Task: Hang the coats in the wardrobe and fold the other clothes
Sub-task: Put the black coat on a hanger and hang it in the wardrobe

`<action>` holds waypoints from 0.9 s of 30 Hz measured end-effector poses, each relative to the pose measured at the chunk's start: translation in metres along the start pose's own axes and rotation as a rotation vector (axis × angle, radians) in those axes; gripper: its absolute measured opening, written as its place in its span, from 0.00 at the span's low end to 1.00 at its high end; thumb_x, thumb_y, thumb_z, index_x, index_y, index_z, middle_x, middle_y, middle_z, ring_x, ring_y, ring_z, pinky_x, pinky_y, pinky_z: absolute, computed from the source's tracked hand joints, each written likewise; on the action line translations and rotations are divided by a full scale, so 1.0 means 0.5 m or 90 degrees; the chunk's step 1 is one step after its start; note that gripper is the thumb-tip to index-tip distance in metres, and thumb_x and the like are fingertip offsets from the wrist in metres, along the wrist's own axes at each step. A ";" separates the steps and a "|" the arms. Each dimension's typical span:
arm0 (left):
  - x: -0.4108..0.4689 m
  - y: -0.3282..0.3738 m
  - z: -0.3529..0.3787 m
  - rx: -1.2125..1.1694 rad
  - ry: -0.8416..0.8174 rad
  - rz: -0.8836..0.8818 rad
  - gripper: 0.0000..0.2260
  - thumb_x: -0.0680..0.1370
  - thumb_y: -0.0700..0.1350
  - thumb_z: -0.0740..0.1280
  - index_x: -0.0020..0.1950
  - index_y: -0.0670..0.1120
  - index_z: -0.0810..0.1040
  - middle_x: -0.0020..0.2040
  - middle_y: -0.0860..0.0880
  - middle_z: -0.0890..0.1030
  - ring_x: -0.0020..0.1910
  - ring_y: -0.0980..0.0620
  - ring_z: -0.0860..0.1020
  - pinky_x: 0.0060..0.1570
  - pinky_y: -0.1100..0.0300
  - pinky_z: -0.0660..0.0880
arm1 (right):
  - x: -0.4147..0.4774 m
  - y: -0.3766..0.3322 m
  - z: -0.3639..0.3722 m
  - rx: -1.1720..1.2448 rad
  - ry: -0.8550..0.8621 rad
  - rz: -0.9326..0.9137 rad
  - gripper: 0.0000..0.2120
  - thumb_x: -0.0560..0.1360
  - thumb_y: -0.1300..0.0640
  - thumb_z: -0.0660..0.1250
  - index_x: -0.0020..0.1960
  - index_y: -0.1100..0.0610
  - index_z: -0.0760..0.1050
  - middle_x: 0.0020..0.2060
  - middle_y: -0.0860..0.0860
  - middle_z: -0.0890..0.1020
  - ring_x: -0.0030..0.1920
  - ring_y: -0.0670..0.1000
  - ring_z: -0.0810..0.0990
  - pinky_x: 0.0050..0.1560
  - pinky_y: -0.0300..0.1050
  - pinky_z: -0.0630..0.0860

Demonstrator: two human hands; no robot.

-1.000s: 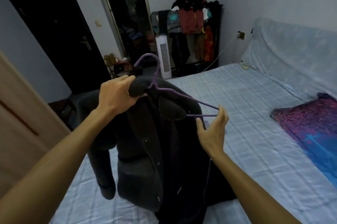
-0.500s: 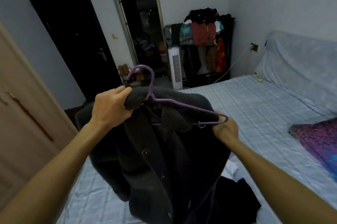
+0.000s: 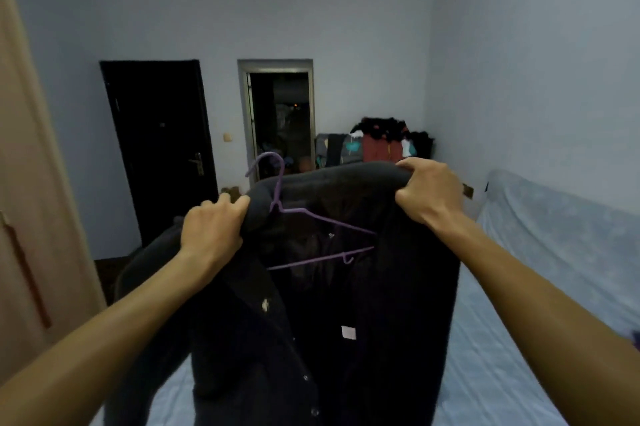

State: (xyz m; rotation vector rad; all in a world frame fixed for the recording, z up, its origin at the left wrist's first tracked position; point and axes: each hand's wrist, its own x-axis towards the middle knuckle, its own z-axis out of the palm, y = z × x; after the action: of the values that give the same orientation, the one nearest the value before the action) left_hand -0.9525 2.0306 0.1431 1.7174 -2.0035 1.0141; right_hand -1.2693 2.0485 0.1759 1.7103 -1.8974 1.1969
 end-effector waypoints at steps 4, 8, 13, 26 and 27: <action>0.014 0.049 -0.022 -0.136 0.017 -0.015 0.17 0.69 0.46 0.69 0.56 0.50 0.70 0.50 0.47 0.78 0.45 0.43 0.80 0.35 0.56 0.66 | -0.019 -0.125 -0.007 0.065 0.027 -0.015 0.27 0.63 0.60 0.66 0.62 0.51 0.77 0.52 0.54 0.83 0.52 0.59 0.80 0.55 0.48 0.77; 0.035 0.027 -0.050 -0.367 0.150 -0.096 0.12 0.67 0.43 0.69 0.49 0.48 0.73 0.43 0.45 0.79 0.39 0.40 0.78 0.36 0.55 0.70 | -0.121 -0.193 0.042 0.190 -0.071 -0.150 0.15 0.67 0.54 0.66 0.53 0.51 0.77 0.44 0.50 0.82 0.46 0.54 0.81 0.46 0.48 0.78; 0.069 -0.022 -0.120 -0.409 0.336 -0.111 0.08 0.66 0.39 0.70 0.42 0.44 0.74 0.37 0.44 0.77 0.35 0.39 0.77 0.33 0.58 0.61 | -0.088 -0.146 0.046 0.251 -0.013 -0.291 0.14 0.76 0.49 0.63 0.53 0.54 0.82 0.47 0.47 0.81 0.56 0.51 0.73 0.60 0.53 0.69; 0.231 -0.022 -0.314 -0.486 0.401 -0.151 0.13 0.66 0.41 0.68 0.48 0.45 0.72 0.47 0.44 0.77 0.44 0.40 0.76 0.44 0.51 0.73 | 0.123 -0.174 -0.143 0.083 0.137 -0.175 0.17 0.77 0.44 0.61 0.63 0.49 0.74 0.54 0.56 0.82 0.53 0.61 0.79 0.47 0.51 0.73; 0.247 -0.017 -0.338 -0.479 0.400 -0.147 0.14 0.66 0.40 0.67 0.50 0.44 0.71 0.50 0.42 0.75 0.45 0.39 0.76 0.46 0.49 0.73 | 0.148 -0.182 -0.171 0.057 0.164 -0.163 0.18 0.78 0.43 0.60 0.63 0.49 0.73 0.54 0.56 0.81 0.54 0.61 0.78 0.47 0.52 0.73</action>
State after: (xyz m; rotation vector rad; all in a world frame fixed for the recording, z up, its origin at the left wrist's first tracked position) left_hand -1.0075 2.0560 0.3435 1.0180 -1.4511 0.5120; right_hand -1.2265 2.0696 0.3129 1.6877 -1.4490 1.3421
